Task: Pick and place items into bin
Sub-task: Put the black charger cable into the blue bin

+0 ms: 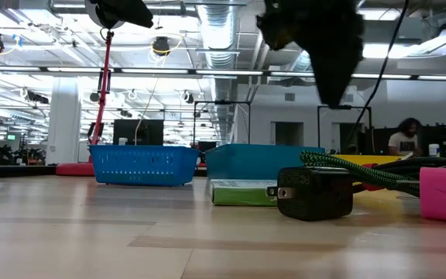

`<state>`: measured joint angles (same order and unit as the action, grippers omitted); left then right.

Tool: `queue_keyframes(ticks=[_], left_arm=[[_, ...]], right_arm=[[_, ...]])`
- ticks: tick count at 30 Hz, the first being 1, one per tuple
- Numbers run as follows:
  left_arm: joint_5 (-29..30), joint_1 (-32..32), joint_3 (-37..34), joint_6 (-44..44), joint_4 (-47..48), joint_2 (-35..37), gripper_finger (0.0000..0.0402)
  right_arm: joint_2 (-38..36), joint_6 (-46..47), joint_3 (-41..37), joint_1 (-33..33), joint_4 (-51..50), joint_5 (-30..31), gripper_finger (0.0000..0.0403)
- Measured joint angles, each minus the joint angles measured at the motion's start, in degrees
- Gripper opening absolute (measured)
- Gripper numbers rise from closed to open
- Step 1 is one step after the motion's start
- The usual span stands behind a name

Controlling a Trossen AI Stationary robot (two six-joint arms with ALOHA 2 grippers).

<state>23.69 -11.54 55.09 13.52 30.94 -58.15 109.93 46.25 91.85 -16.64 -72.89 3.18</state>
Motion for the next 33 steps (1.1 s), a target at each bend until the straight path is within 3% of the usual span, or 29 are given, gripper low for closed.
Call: queue_keyframes(ticks=[9,14,33], left_arm=[[0.02,0.01,0.00,-0.30,-0.02,0.00,0.0080],[0.02,0.00,0.02,-2.23,-1.17,0.00,0.0080],[0.02,0.00,0.02,-2.78,-1.25,0.00,0.0080]], right_arm=[[0.02,12.64,-8.08,-4.72,9.66,2.48,0.0225],[0.02,16.56,-10.93,-5.11,9.78,3.35,0.0224],[0.02,21.17,-19.40,-5.12,13.94,1.67,0.0210]])
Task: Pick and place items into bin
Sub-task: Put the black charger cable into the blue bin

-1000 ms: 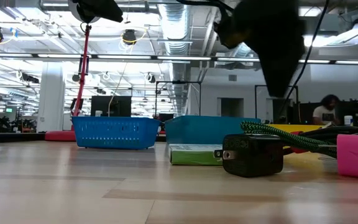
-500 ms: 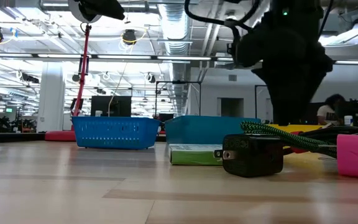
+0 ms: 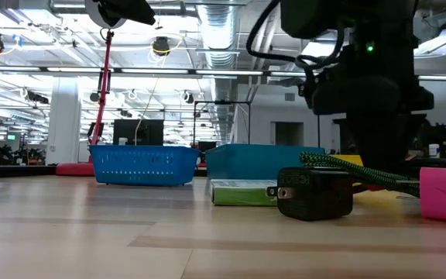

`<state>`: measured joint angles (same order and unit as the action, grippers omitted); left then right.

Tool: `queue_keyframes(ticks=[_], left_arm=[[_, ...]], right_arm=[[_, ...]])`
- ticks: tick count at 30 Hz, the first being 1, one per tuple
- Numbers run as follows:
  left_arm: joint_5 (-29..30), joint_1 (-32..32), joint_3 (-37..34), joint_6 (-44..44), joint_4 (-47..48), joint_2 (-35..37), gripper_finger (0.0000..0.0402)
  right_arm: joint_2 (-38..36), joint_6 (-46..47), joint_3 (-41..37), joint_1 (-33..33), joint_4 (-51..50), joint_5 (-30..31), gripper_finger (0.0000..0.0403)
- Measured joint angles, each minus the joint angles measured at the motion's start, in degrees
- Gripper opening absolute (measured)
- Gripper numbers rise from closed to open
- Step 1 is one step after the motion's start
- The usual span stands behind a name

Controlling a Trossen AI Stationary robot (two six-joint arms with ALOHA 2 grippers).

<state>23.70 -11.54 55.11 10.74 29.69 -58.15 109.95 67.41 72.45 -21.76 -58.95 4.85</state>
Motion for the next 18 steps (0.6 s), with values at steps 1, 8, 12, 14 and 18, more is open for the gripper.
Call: queue_keyframes(ticks=[1,8,12,14,18], left_arm=[[0.00,0.01,0.00,-0.01,0.00,0.00,0.0080],[0.00,0.00,0.00,0.00,0.00,0.01,0.0080],[0.00,0.00,0.00,0.00,0.00,0.00,0.0080],[0.00,-0.01,0.00,0.00,0.01,0.01,0.0080],[0.00,0.00,0.00,0.00,0.02,0.01,0.0080]], right_arm=[[0.00,0.34,-0.20,0.00,0.11,0.07,0.0201],[-0.31,1.61,-0.34,0.35,-1.08,4.00,0.0047],[-1.92,1.21,-0.34,1.06,-3.97,8.19,0.0032],[-3.36,1.09,-0.34,1.66,-5.52,10.62,0.0043],[-7.38,-1.98,0.07,3.08,-6.57,16.15,0.0041]])
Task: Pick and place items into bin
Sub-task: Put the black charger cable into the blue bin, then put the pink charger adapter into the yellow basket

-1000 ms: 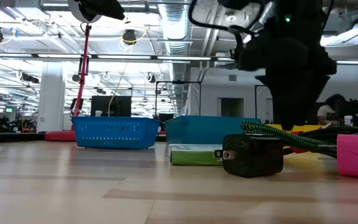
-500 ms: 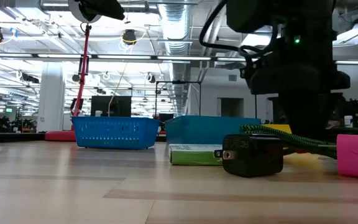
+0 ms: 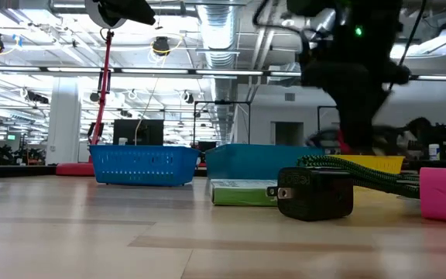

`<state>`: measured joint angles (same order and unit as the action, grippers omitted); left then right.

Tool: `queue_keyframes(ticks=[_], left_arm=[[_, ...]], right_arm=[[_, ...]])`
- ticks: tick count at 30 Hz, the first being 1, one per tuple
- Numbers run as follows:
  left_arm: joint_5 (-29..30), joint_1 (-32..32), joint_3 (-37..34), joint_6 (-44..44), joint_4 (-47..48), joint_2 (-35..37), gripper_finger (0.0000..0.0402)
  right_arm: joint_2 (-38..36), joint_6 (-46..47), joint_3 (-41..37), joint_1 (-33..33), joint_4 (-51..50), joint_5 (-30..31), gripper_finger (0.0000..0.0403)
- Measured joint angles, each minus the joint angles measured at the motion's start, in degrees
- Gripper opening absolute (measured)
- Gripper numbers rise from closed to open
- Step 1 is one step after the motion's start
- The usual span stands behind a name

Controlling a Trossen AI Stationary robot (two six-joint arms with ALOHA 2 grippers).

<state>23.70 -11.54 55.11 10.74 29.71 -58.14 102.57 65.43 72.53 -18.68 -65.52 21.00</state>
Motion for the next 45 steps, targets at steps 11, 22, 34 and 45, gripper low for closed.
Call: queue_keyframes(ticks=[11,22,34,45], left_arm=[[0.00,-0.01,0.00,0.00,0.59,0.00,0.0080],[0.00,-0.02,0.00,0.00,0.79,0.02,0.0080],[0.00,0.01,0.00,0.00,0.85,0.02,0.0080],[0.00,0.01,0.00,0.00,0.83,0.02,0.0080]], right_arm=[[-9.40,-22.66,4.35,10.26,5.76,10.63,0.0039],[-8.31,-44.25,4.27,25.67,15.63,9.74,0.0060],[-8.51,-53.76,4.33,33.78,23.33,7.38,0.0157],[-8.51,-60.56,4.33,33.19,21.63,3.44,0.0228]])
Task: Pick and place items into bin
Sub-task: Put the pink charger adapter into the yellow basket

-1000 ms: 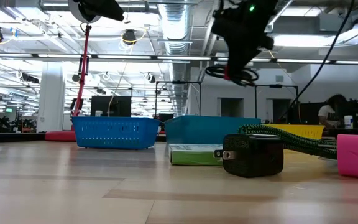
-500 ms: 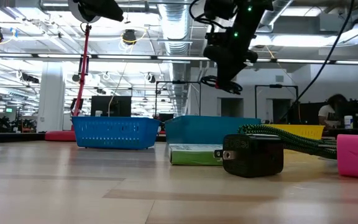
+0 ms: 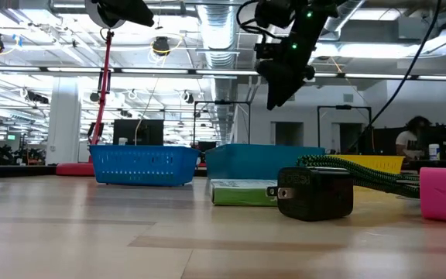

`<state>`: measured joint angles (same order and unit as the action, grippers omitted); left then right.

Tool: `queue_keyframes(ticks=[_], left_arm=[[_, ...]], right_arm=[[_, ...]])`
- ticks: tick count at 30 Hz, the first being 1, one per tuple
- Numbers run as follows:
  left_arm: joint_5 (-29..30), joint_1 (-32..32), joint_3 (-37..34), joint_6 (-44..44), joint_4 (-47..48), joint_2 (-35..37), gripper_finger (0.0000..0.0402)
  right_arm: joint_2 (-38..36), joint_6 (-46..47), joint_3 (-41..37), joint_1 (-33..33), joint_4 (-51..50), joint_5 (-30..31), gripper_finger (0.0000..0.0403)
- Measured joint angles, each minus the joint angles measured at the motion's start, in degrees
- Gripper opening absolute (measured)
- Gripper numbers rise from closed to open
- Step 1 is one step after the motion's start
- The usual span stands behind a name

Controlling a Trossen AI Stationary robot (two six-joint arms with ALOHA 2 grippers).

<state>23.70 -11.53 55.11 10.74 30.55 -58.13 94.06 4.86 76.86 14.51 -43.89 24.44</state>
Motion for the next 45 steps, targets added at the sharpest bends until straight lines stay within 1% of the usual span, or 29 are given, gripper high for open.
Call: queue_keyframes(ticks=[3,7,11,16,21,25,31,36,38,41,43,45], left_arm=[[0.00,0.00,0.00,0.00,0.00,0.00,0.0080],[0.00,-0.01,0.00,0.00,0.00,0.00,0.0080],[0.00,-0.01,0.00,0.00,0.00,0.00,0.0080],[0.00,0.00,0.00,0.00,0.00,0.00,0.0080],[0.00,0.00,0.00,0.00,0.00,0.00,0.0080],[0.00,0.00,0.00,0.00,0.00,0.00,0.0080],[0.00,0.00,0.00,0.00,0.00,0.00,0.0080],[0.00,-0.01,0.00,0.00,-0.01,0.00,0.0080],[0.00,-0.01,0.00,0.00,0.01,0.00,0.0080],[0.01,0.00,0.00,0.00,-0.04,-0.02,0.0080],[0.02,0.00,0.00,0.00,-0.21,-0.02,0.0080],[0.00,0.00,0.00,0.00,0.27,-0.02,0.0080]], right_arm=[[0.02,-0.03,0.00,-2.45,-4.47,-3.39,0.0227],[0.00,3.85,0.00,-6.80,-11.05,-4.93,0.0221],[0.00,11.14,0.00,-12.74,-15.82,-5.06,0.0215],[0.01,21.90,-0.09,-22.13,-19.74,-5.02,0.0216],[0.01,34.74,-1.99,-33.19,-19.15,-4.93,0.0223],[0.02,46.91,-3.28,-40.79,-18.28,-5.04,0.0228],[0.02,60.11,-3.29,-49.25,-14.53,-5.06,0.0235],[0.95,64.88,-3.23,-53.14,-10.19,-4.71,0.0235],[1.31,66.08,-3.37,-54.15,-10.27,-3.62,0.0235],[3.39,67.60,-3.16,-54.80,-8.70,-3.41,0.0235],[5.09,67.94,-3.40,-55.42,-9.32,-4.51,0.0235],[7.20,69.29,-3.13,-55.78,-7.65,-5.31,0.0235]])
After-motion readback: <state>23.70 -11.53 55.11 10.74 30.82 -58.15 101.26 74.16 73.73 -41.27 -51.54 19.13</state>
